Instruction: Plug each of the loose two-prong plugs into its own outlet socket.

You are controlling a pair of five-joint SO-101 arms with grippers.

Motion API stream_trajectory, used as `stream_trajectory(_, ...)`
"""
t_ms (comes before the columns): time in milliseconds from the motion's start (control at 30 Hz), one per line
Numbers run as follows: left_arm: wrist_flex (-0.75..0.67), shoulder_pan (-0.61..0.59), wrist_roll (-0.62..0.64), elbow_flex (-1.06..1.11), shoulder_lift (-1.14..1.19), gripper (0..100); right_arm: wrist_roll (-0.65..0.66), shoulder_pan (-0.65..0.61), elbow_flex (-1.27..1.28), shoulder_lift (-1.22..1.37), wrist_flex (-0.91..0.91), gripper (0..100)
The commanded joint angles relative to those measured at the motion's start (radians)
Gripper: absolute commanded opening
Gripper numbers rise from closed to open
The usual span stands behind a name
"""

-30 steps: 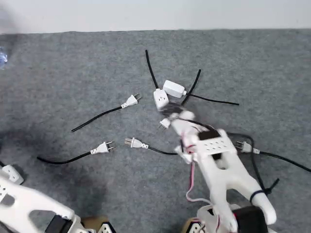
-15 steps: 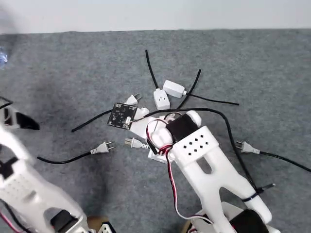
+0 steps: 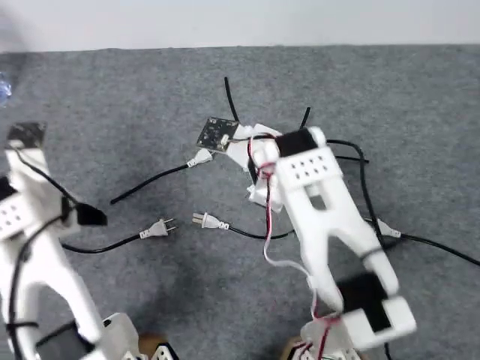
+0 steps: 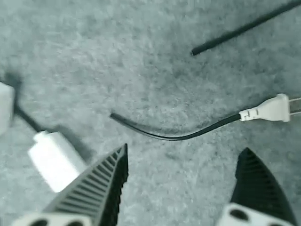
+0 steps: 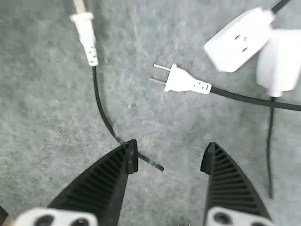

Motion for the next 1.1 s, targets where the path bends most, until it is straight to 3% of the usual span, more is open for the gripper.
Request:
stream_trajectory(0, -0.252, 0.020, 0.011, 0.292, -0.117, 35, 0.012, 0.008, -0.086, 0.111, -0.019, 23.4)
stream_trajectory(267, -0.571, 0.014, 0.137, 0.578, -0.143, 35, 0.143, 0.108, -0.058, 0.265, -0.101, 23.4)
stream_trajectory(533, -0.628, -0.028, 0.207, 0.622, -0.143, 35, 0.226, 0.150, -0.063, 0.334, -0.134, 23.4)
stream_trajectory(800, -0.629, -0.029, 0.222, 0.622, -0.143, 35, 0.242, 0.031, -0.100, 0.263, -0.142, 29.2)
stream_trajectory(967, -0.629, -0.054, 0.226, 0.619, -0.144, 35, 0.359, -0.007, -0.114, 0.251, -0.120, 33.9)
stream_trajectory(1067, -0.640, -0.077, 0.227, 0.611, -0.144, 35, 0.542, -0.033, -0.114, 0.254, -0.001, 33.9)
